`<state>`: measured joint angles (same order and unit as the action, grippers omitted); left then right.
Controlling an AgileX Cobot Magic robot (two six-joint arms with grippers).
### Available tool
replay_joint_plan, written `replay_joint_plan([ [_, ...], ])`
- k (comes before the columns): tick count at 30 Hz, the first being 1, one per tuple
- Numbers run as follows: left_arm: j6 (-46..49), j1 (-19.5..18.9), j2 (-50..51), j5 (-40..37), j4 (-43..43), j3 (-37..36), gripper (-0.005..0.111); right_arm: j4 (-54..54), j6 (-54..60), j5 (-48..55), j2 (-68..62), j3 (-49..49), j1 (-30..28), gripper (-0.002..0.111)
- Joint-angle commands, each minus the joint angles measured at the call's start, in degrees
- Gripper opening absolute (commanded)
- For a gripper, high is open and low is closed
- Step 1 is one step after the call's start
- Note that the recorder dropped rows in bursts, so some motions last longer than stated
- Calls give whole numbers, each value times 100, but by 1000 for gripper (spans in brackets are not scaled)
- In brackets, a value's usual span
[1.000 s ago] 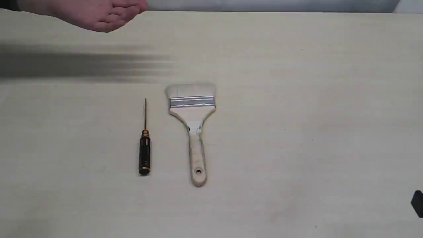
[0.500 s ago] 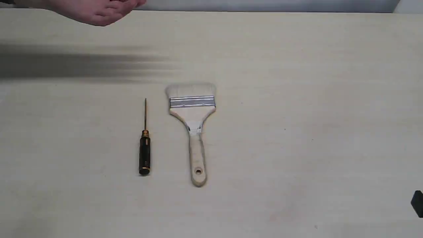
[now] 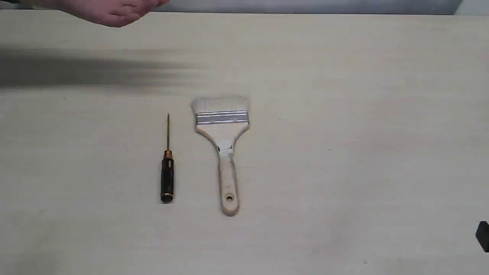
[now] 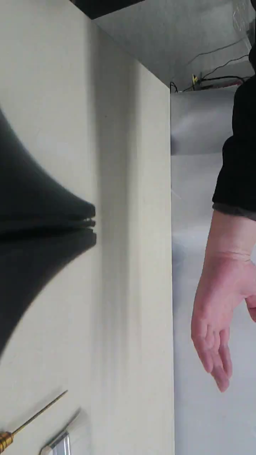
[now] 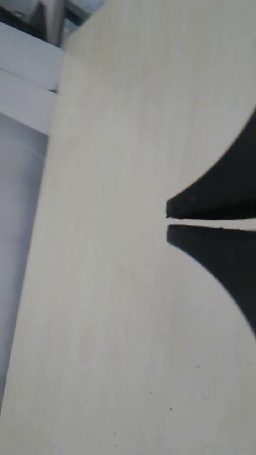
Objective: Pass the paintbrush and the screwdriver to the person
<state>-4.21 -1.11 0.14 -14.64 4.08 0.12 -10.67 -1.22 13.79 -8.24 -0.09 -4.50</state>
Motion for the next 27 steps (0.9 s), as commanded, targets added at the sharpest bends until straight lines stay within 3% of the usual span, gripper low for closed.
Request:
replay_joint_plan([
  [1,-12,47,-14,31,-24,-12,0,-222,122,-943,33,9,-22,4],
  [6,-12,47,-14,31,-24,-12,0,248,39,-2287,33,9,-22,4],
  [16,-12,47,-14,35,-11,-12,0,352,-138,-2993,33,9,-22,4],
  [22,-12,47,-14,35,-11,-12,0,1623,-2765,-3527,33,9,-22,4],
  [24,-12,47,-14,35,-11,-12,0,1537,-3137,-3701,33,9,-22,4],
  [27,-12,47,-14,35,-11,-12,0,492,-3929,-4106,33,9,1,4],
])
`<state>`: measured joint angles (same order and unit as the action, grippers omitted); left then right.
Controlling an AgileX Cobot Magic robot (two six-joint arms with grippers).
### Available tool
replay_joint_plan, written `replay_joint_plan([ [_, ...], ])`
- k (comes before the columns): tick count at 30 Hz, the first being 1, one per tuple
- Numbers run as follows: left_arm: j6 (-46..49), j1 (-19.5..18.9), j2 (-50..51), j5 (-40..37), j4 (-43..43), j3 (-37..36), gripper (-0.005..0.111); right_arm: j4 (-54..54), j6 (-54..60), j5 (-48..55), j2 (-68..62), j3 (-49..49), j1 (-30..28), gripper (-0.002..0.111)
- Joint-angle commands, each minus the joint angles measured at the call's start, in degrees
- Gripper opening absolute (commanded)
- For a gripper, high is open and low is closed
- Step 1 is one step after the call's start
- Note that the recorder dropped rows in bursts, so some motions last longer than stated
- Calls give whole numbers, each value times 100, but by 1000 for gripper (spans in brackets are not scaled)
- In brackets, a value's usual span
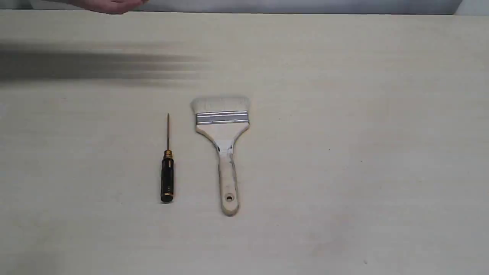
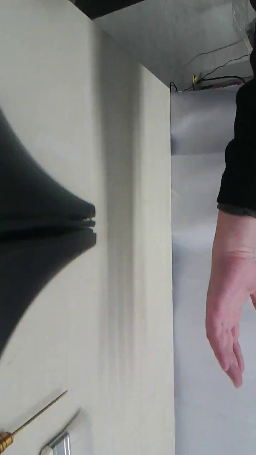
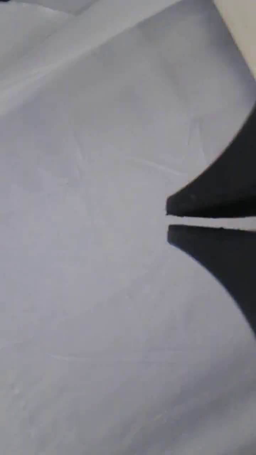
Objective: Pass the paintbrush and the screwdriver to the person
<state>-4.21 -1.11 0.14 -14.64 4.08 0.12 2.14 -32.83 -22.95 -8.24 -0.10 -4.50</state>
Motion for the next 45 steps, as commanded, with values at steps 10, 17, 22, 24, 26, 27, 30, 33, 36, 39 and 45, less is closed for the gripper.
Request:
replay_joint_plan([
  [10,-12,47,-14,35,-11,-12,0,-7350,-5463,-1015,-277,-1493,1,26],
  [17,-12,47,-14,30,-25,-12,0,-8527,-6538,-1158,-1027,-2713,1,27],
  [22,-12,47,-14,30,-25,-12,0,-9528,-7119,-1636,-1796,-3570,1,27],
  [24,-12,47,-14,30,-25,-12,0,-9755,-7119,-2124,-2083,-3832,1,27],
  [26,-12,47,-14,30,-25,-12,0,-9741,-6958,-2562,-2284,-3957,1,27],
  [27,-12,47,-14,30,-25,-12,0,-9729,-6958,-2578,-2334,-3990,1,27],
  [30,-12,47,-14,30,-25,-12,0,-9710,-7111,-1773,-2362,-4035,1,27],
  [33,-12,47,-14,30,-25,-12,0,-9710,-7130,-154,-2362,-4151,1,27],
  [36,-12,47,-14,30,-25,-12,0,-9985,-6886,1086,-2474,-4321,1,27],
  [39,-12,47,-14,30,-25,-12,0,-10208,-6820,1244,-2721,-4458,1,27],
  [45,-12,47,-14,41,-2,-12,0,-10208,-7237,412,-3757,-4556,1,32],
])
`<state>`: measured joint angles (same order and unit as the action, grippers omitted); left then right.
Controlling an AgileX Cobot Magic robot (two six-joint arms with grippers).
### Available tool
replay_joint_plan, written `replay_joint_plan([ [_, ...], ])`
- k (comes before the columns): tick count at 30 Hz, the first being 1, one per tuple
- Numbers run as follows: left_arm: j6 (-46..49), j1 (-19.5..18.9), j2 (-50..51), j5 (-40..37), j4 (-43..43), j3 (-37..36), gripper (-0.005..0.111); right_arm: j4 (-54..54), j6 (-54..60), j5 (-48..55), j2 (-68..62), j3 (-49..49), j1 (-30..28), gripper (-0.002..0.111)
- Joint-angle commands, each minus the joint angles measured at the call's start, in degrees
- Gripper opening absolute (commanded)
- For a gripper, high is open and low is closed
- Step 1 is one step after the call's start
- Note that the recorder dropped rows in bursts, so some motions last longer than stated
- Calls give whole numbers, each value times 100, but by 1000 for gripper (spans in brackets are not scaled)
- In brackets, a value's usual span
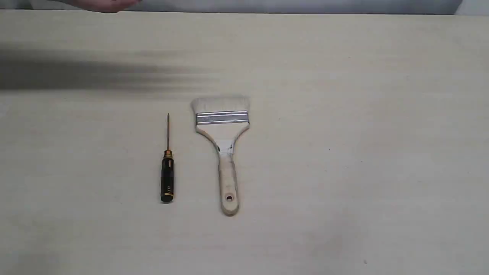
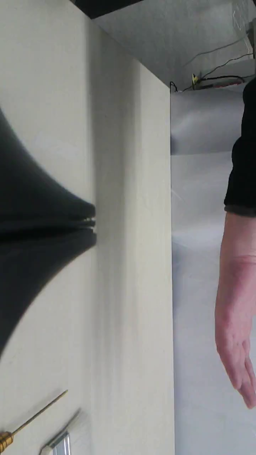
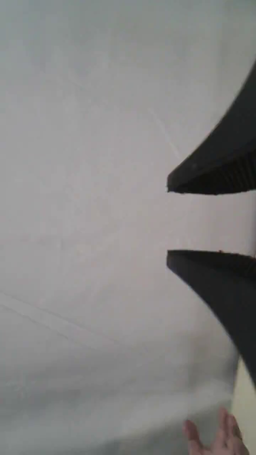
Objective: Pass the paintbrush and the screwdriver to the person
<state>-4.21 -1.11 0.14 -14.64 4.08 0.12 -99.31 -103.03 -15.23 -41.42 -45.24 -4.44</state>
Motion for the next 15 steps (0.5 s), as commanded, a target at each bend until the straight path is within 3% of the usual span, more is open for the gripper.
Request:
replay_joint_plan([
  [1,-12,47,-14,41,-2,-12,0,-64,-425,-517,-666,-41,-5,32],
  [6,-12,47,-14,41,-2,-12,0,-64,-1241,-1769,-1617,-41,7,32],
  [9,-12,47,-14,41,-2,-12,0,-64,-1327,-2470,-2047,-41,322,32],
  [12,-12,47,-14,41,-2,-12,0,-64,-1020,-2394,-2343,-6,1090,32],
  [15,-12,47,-14,41,-2,-12,0,-64,-287,-1283,-2528,-6,2315,32],
])
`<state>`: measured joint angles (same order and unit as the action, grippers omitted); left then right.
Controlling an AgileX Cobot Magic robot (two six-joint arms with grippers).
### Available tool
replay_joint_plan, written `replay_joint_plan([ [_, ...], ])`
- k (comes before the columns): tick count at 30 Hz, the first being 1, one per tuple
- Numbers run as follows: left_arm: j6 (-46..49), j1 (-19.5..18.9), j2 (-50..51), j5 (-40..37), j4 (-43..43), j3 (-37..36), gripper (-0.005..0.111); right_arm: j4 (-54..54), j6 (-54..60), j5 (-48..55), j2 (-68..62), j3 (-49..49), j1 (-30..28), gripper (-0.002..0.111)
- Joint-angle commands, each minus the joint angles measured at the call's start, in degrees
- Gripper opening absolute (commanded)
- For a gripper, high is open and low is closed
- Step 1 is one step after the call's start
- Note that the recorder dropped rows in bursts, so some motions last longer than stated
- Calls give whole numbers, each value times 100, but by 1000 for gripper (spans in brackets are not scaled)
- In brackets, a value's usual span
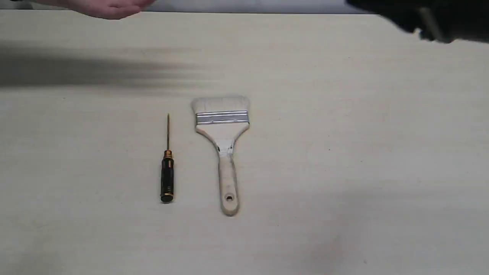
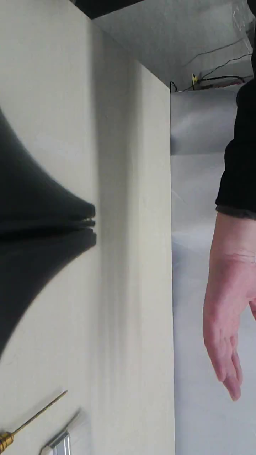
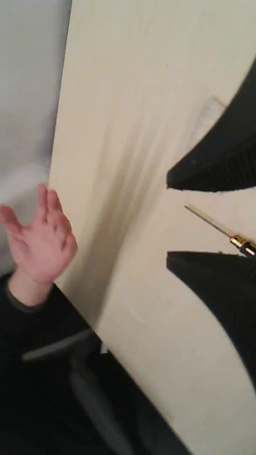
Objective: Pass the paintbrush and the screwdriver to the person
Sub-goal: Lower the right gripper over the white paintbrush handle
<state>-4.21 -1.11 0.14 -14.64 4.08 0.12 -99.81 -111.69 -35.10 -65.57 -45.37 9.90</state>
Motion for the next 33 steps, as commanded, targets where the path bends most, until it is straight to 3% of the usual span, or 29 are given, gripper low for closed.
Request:
replay_joint_plan([
  [1,-12,47,-14,41,-2,-12,0,-13,790,1177,-161,7,1268,32],
  [5,-12,47,-14,41,-2,-12,0,-13,1023,4543,-440,-9,3156,32],
  [8,-12,47,-14,41,-2,-12,0,646,1216,6083,-814,-267,3878,32],
  [13,-12,47,-14,17,-21,-12,0,3133,3189,5796,-1509,-1166,3947,32],
  [17,-12,47,-14,32,-21,-12,0,4940,5013,5946,-2132,-1902,3947,49],
  [19,-12,47,-14,32,-21,-12,0,5499,5408,6187,-2389,-2192,3947,55],
  [26,-12,47,-14,32,-21,-12,0,6466,6557,7251,-3164,-2873,3947,59],
  [33,-12,47,-14,32,-21,-12,0,7073,7113,7267,-3764,-2984,3947,59],
])
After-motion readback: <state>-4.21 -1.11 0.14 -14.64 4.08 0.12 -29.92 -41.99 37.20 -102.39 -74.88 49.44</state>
